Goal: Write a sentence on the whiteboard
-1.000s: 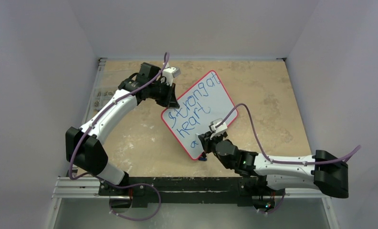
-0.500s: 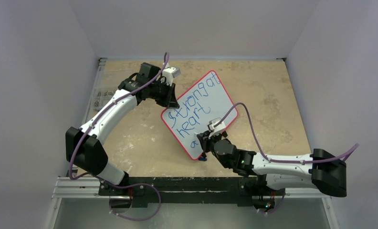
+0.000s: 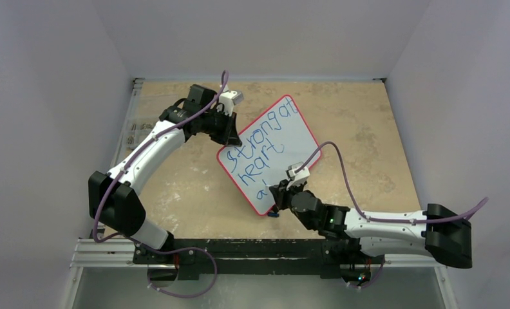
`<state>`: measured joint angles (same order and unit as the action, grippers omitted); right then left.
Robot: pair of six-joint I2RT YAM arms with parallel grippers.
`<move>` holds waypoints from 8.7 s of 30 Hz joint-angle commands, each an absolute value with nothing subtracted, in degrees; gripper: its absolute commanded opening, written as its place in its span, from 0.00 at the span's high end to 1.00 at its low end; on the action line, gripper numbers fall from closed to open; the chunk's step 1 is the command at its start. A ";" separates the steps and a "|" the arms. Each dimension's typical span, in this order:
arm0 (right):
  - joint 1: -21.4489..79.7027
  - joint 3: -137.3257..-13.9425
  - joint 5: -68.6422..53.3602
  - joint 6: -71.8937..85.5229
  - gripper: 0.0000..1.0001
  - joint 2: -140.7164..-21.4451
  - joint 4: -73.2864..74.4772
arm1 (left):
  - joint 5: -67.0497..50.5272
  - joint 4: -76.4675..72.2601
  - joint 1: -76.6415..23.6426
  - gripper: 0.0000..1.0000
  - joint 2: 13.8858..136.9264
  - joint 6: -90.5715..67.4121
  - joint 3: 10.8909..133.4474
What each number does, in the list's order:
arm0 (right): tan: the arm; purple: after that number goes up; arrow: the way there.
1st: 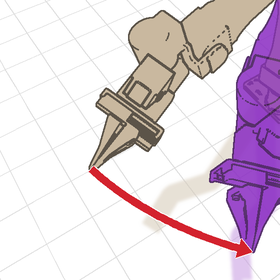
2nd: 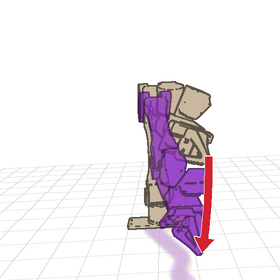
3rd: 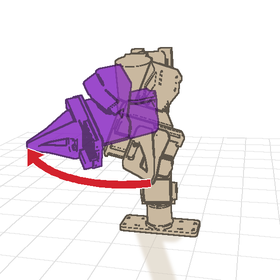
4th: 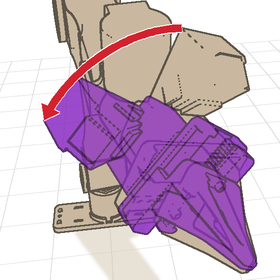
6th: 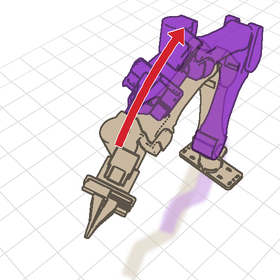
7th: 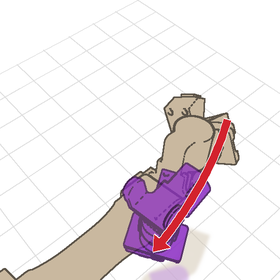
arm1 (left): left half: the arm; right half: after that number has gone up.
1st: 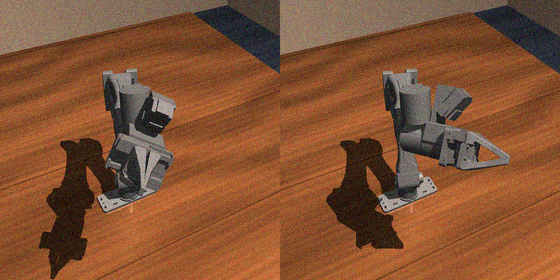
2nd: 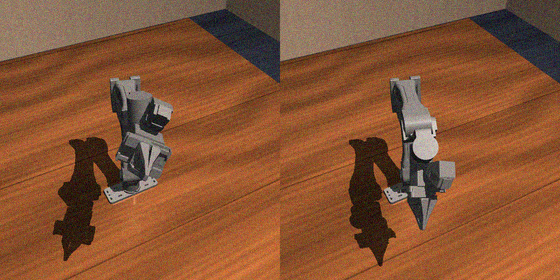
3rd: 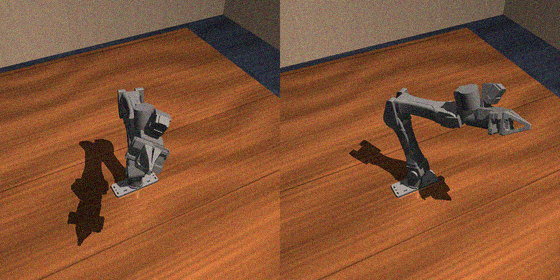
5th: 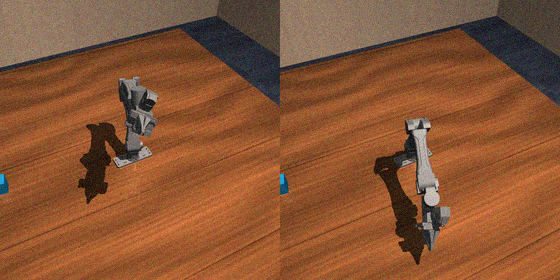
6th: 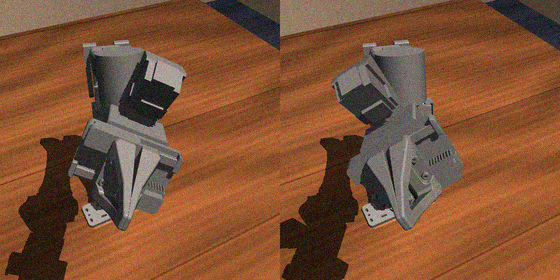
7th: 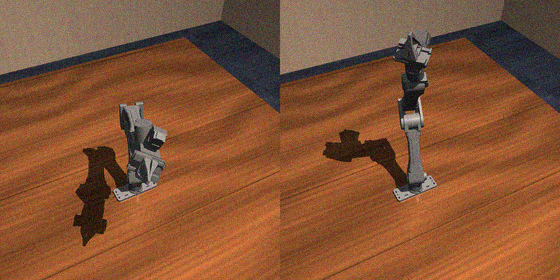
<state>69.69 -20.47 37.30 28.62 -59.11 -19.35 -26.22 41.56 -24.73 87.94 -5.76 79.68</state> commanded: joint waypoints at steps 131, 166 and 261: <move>58.36 -23.79 35.12 34.89 1.00 -59.13 -13.29 | -4.14 52.09 -21.44 1.00 90.76 2.20 78.93; 55.63 -29.20 38.77 32.35 1.00 -57.51 -7.10 | -4.83 52.28 -21.44 1.00 90.82 2.11 79.18; 47.37 -24.58 27.75 36.67 1.00 -61.03 -8.36 | -5.19 52.41 -21.49 1.00 90.58 2.00 79.36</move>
